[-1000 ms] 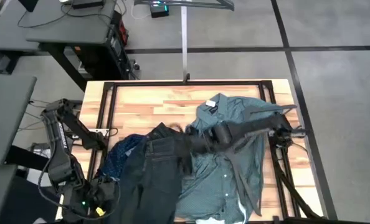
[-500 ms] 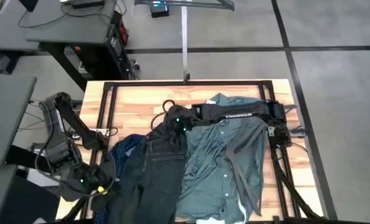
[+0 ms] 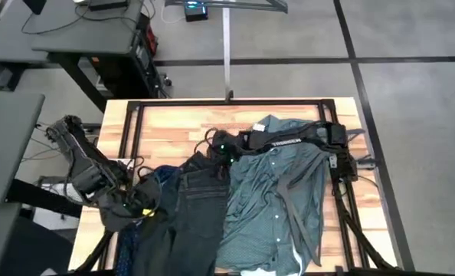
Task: Hang clothes
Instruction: Hang the black pants on the rack
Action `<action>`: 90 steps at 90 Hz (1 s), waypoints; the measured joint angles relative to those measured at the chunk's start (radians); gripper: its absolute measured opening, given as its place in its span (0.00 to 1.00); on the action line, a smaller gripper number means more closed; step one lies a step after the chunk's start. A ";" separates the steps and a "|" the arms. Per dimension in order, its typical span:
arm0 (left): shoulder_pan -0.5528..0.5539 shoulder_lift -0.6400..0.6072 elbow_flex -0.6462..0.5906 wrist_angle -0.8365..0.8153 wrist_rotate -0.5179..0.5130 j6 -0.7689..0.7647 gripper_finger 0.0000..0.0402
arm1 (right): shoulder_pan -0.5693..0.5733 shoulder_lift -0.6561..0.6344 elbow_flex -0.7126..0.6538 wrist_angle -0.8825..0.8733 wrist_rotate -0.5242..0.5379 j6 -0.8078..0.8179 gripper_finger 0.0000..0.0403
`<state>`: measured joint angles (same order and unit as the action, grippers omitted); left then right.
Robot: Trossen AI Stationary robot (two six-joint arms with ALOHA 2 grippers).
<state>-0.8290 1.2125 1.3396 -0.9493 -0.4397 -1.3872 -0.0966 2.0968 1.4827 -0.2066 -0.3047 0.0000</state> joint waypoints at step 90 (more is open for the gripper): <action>0.043 0.000 0.000 -0.012 -0.003 0.107 0.26 | 0.015 0.128 0.149 -0.034 -0.133 0.193 0.03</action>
<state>-0.7860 1.2125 1.3396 -0.9610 -0.4423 -1.2806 -0.0820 2.2245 1.6316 -0.2406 -0.4374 0.1933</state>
